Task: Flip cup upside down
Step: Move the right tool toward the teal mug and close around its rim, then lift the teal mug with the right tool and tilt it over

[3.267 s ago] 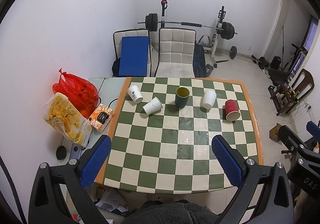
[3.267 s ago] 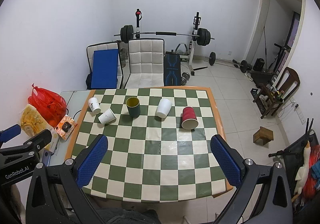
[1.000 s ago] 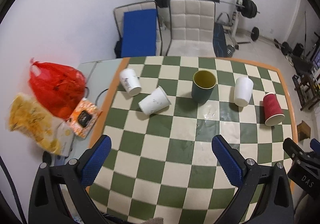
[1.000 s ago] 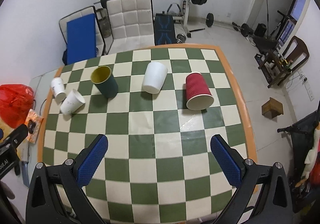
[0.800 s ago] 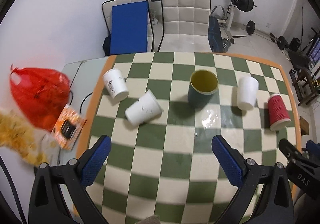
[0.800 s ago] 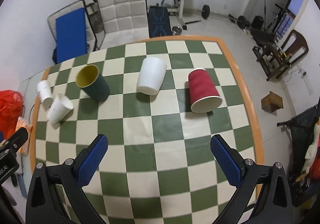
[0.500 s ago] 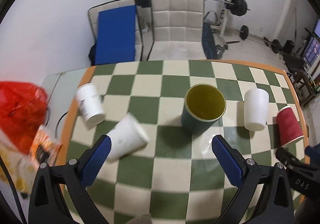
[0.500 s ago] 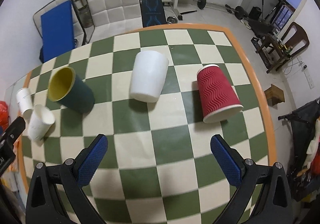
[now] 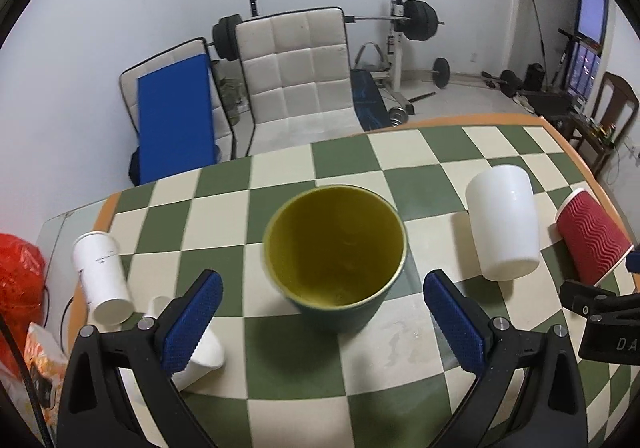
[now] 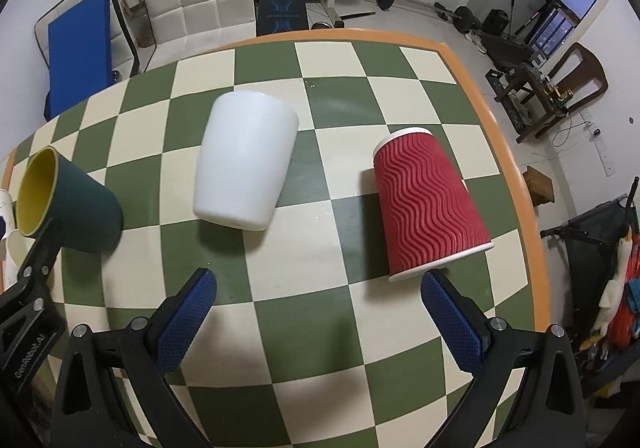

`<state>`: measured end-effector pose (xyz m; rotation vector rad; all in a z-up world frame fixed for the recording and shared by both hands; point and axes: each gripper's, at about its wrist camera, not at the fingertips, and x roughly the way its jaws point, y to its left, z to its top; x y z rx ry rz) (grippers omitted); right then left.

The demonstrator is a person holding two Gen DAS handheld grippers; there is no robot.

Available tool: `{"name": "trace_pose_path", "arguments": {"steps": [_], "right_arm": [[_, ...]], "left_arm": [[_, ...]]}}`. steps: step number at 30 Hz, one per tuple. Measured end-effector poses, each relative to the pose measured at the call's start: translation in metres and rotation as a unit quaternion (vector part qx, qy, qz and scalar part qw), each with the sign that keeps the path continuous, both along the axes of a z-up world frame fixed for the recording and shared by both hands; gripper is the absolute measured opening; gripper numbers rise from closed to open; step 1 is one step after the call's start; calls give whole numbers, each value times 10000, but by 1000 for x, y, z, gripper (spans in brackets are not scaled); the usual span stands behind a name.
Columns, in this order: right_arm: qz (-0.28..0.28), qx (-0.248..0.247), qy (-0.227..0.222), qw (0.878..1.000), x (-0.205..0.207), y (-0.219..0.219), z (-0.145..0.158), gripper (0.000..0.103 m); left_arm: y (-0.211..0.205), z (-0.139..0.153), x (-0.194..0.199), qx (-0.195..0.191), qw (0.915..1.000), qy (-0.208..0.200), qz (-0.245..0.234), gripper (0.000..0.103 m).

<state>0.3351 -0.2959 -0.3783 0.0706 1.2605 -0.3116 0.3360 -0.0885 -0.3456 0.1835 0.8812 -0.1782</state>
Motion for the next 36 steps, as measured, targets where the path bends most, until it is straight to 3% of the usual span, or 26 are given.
{"name": "trace_pose_path", "arguments": {"steps": [7, 9, 11, 15, 26, 36], "right_arm": [[78, -33, 109, 9999, 11, 3, -11, 103], [96, -16, 116, 9999, 13, 4, -13, 103], [119, -35, 111, 9999, 14, 5, -14, 103], [116, -24, 130, 9998, 17, 5, -17, 103], [164, 51, 360, 9992, 7, 5, -18, 103], [340, 219, 842, 9956, -47, 3, -10, 103]], "left_arm": [[-12, -10, 14, 67, 9998, 5, -172, 103], [-14, -11, 18, 49, 9997, -23, -232, 99], [-16, -13, 22, 83, 9995, -24, -314, 84], [-16, -18, 27, 90, 9993, 6, -361, 69], [-11, -7, 19, -153, 9981, 458, -380, 68], [-10, 26, -36, -144, 9909, 1206, -588, 68]]}}
